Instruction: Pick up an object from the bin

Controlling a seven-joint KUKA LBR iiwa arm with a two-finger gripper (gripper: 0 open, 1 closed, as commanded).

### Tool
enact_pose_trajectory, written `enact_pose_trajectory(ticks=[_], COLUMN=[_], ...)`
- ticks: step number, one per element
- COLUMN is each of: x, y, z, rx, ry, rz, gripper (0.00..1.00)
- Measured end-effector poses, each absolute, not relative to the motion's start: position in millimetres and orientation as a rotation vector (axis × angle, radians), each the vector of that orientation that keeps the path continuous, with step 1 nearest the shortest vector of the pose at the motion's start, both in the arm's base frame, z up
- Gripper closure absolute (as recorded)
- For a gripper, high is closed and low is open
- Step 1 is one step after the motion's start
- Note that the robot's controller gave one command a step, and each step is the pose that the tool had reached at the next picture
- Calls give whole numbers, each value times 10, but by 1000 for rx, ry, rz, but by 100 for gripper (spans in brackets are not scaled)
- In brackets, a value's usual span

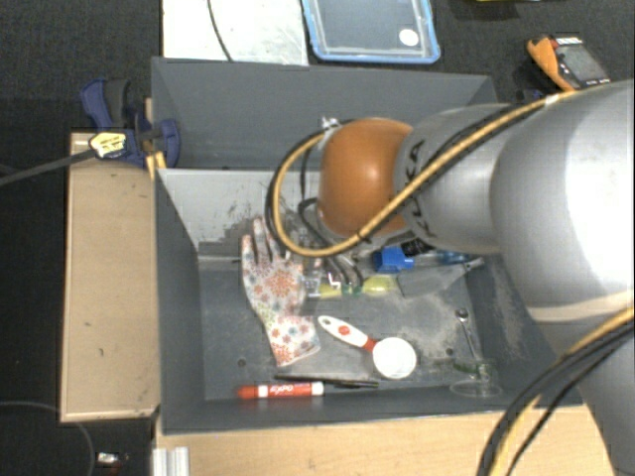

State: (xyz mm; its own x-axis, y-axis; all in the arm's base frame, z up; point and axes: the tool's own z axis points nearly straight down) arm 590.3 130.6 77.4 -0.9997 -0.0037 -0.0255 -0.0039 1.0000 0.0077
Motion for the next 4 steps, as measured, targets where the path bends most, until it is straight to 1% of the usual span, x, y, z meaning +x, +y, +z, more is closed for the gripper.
enact_pose_trajectory(ticks=[1, 2, 3, 4], x=[5654, 5697, 5407, 5407], y=[1670, 2313, 1516, 1517], z=[735, 714, 717, 717], rx=[-247, -499, -204, -204], ry=[3113, 3070, 3110, 3110], rz=[7, 6, 6, 6], gripper=[0, 0, 100, 100])
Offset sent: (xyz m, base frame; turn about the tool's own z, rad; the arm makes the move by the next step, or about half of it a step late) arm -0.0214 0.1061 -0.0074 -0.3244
